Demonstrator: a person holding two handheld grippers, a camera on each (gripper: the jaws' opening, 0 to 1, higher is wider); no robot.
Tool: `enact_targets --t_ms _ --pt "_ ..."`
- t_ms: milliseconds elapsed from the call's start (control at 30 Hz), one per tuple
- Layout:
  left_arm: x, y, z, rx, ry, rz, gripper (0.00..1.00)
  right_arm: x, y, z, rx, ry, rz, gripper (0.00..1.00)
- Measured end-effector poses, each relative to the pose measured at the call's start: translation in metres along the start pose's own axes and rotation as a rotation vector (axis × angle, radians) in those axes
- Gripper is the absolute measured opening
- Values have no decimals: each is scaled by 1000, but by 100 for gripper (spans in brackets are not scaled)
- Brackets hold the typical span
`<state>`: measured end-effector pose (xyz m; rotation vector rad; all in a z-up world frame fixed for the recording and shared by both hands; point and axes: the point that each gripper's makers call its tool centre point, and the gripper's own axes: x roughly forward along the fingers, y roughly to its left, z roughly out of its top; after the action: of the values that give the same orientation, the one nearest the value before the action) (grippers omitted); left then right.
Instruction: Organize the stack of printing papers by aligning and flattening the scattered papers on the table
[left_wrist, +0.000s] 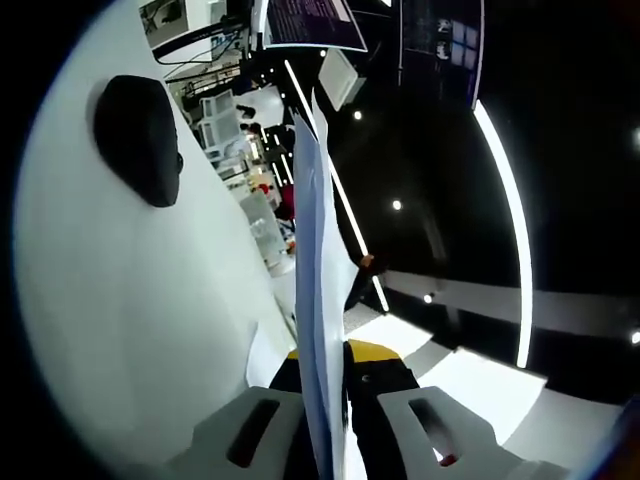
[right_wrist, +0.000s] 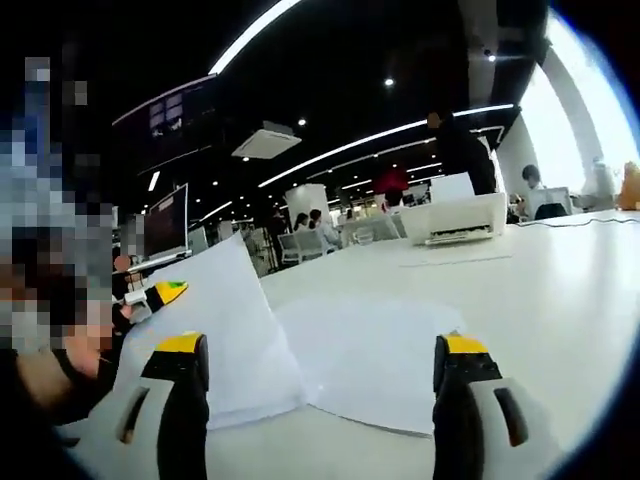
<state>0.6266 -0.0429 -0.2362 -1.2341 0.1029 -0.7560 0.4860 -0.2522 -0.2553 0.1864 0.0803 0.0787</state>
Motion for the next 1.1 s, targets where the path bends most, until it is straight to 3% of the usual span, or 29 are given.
enact_targets --t_ms 400,1100 --pt "0 -1 -2 -6 4 3 6 6 -20 -1 -28 23 -10 89" --pt "1 -1 -3 -3 10 3 6 18 -57 2 21 40 -30 89"
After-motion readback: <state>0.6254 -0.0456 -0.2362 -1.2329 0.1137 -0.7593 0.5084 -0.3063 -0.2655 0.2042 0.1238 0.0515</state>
